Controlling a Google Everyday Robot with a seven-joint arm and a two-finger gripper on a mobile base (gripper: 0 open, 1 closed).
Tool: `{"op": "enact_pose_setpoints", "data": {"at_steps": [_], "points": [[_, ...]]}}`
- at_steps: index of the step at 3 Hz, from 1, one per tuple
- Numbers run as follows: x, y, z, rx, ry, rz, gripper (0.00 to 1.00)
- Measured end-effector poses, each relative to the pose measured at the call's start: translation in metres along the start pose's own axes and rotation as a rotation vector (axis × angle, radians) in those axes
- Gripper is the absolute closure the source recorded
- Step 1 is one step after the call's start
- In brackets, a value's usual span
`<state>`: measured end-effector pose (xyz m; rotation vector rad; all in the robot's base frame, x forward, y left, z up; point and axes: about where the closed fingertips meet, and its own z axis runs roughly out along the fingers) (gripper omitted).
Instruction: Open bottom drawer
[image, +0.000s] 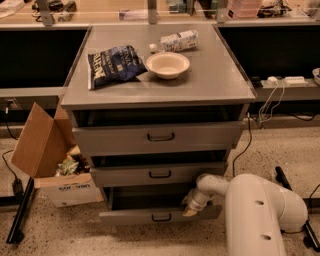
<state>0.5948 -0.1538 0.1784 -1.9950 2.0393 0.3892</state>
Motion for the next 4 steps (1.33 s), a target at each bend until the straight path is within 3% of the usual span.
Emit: {"op": "enact_pose_setpoints", "data": {"at_steps": [1, 4], "points": [[0.0006, 0.0000, 0.0015, 0.000, 0.000, 0.000, 0.78], [0.0006, 0.0001, 0.0015, 0.000, 0.000, 0.000, 0.10]]}}
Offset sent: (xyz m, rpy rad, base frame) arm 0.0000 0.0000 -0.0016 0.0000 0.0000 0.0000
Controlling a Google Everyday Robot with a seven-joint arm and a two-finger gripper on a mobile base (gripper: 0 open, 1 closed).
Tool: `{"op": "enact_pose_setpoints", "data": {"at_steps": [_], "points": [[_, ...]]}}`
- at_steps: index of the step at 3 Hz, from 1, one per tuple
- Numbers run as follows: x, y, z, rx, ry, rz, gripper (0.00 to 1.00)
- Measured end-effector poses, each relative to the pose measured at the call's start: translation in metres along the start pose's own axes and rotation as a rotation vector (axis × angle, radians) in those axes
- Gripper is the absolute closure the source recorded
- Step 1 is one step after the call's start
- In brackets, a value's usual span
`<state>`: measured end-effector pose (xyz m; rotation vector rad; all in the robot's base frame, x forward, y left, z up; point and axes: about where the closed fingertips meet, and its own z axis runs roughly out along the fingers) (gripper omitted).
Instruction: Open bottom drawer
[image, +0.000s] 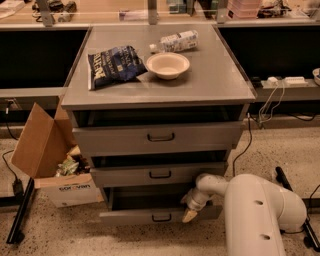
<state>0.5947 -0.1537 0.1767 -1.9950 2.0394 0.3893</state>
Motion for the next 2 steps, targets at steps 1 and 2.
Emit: {"op": "enact_pose_setpoints", "data": {"at_steps": [1, 2], "points": [[0.001, 0.008, 0.007, -0.024, 0.012, -0.022, 0.00], [0.001, 0.028, 0.017, -0.085, 0.039, -0.048, 0.00]]}}
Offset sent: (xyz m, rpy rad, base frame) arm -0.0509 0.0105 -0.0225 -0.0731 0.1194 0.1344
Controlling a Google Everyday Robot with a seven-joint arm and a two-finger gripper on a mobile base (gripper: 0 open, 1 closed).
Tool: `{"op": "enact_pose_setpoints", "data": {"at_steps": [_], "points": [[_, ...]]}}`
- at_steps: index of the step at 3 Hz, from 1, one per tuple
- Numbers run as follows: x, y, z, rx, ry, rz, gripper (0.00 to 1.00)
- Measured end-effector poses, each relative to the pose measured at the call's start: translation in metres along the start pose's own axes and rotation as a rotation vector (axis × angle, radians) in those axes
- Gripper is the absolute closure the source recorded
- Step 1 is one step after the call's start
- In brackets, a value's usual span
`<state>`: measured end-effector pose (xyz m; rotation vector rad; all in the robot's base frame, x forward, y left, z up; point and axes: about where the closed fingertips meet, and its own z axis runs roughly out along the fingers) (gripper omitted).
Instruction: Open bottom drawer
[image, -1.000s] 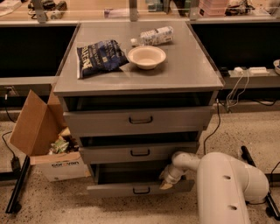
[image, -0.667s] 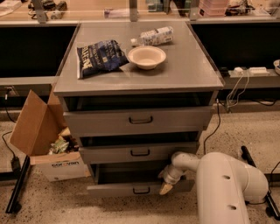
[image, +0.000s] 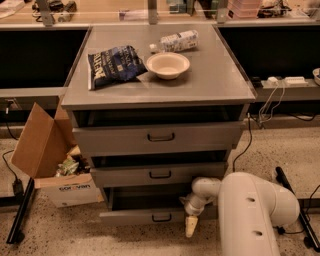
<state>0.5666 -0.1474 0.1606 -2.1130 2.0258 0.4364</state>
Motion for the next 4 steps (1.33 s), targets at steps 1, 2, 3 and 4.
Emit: {"op": "enact_pose_setpoints", "data": {"at_steps": [1, 2, 3, 4], "points": [[-0.003, 0.024, 0.007, -0.071, 0.047, -0.027, 0.00], [-0.010, 0.049, 0.008, -0.114, 0.079, -0.054, 0.18], [-0.012, 0.066, 0.008, -0.142, 0.092, -0.068, 0.41], [-0.013, 0.076, 0.007, -0.153, 0.097, -0.077, 0.65]]}}
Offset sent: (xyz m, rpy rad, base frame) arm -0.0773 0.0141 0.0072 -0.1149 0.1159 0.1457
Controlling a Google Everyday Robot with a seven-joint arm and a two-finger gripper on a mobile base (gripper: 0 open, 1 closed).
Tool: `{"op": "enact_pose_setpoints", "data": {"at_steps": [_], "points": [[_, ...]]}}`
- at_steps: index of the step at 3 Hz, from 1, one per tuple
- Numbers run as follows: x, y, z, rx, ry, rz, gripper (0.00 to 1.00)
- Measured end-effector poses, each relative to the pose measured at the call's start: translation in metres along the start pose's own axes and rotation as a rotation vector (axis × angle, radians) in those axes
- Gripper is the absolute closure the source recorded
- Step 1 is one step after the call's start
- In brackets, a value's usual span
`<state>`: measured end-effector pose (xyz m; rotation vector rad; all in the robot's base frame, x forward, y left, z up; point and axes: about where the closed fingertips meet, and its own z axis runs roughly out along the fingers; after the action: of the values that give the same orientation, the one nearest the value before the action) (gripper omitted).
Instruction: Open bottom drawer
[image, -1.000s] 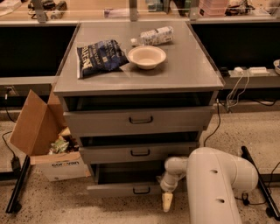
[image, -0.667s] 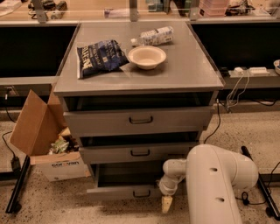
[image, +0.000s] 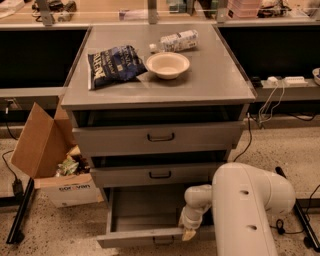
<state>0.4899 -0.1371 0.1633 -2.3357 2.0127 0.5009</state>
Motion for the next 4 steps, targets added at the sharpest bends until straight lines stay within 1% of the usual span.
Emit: {"op": "enact_pose_setpoints", "data": {"at_steps": [1, 2, 3, 4], "points": [[0.000, 0.002, 0.000, -0.002, 0.001, -0.001, 0.71], [0.000, 0.002, 0.000, -0.002, 0.001, -0.001, 0.47], [-0.002, 0.006, -0.003, -0.001, -0.019, -0.022, 0.16], [-0.004, 0.011, -0.016, 0.008, -0.046, -0.068, 0.00]]}}
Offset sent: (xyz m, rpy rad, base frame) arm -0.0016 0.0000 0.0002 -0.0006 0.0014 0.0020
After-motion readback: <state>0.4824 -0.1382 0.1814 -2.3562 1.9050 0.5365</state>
